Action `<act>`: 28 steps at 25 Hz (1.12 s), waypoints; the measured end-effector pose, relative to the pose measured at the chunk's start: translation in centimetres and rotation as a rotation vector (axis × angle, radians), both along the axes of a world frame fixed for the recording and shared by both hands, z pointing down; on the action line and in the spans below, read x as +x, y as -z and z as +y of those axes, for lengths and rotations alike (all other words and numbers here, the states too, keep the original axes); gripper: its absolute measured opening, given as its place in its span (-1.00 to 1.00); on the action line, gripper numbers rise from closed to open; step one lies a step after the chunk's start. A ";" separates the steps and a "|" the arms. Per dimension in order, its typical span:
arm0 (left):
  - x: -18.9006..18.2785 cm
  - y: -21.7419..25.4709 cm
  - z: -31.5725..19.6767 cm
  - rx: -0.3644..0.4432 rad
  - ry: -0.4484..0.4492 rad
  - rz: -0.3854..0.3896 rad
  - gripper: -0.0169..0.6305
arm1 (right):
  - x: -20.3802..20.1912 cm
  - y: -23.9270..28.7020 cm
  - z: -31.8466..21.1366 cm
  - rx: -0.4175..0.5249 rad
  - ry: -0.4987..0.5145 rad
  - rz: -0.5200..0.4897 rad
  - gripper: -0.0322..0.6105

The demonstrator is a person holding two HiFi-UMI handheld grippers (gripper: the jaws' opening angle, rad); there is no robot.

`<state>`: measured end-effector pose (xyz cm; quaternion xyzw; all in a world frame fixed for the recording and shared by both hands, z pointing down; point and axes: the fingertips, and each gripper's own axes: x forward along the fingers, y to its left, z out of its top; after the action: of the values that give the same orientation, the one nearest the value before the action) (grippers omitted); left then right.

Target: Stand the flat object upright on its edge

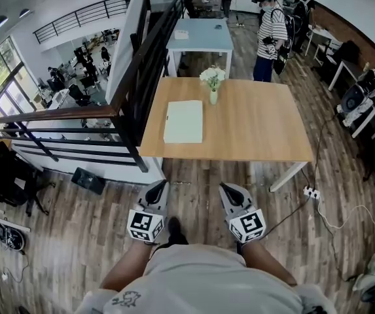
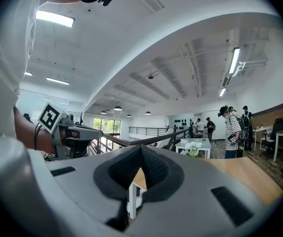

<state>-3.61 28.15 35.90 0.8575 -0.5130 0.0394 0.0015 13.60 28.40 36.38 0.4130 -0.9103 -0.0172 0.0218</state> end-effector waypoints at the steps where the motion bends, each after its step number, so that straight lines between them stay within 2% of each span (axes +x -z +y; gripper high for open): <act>1: -0.1 -0.1 -0.4 0.002 -0.004 -0.001 -0.93 | 0.0 0.0 -0.4 0.000 -0.011 0.005 -0.88; 3: -0.3 -0.2 -1.3 0.006 -0.011 0.003 -0.92 | -0.3 -0.1 -1.2 -0.004 -0.028 0.014 -0.82; 5: -0.8 -0.4 -2.4 0.008 -0.016 0.016 -0.90 | -0.7 -0.3 -2.2 -0.012 -0.040 0.019 -0.67; 9: -1.6 -1.1 -5.0 -0.009 -0.040 0.031 -0.67 | -1.3 -1.1 -4.7 -0.039 -0.071 0.022 -0.43; 13: -2.9 -2.2 -8.1 -0.046 -0.072 0.033 -0.50 | -2.9 -1.6 -7.8 -0.059 -0.087 0.026 -0.32; 18: -5.1 -2.8 -12.4 -0.063 -0.092 0.039 -0.41 | -5.6 -2.0 -12.1 -0.079 -0.100 0.032 -0.24; 28: -11.0 -2.3 -19.1 -0.056 -0.128 0.048 -0.38 | -11.7 -1.5 -18.2 -0.087 -0.121 0.067 -0.23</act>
<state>-14.64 9.01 38.16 0.8889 -0.4554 0.0333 0.0352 1.85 10.22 37.89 0.4649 -0.8825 0.0100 0.0709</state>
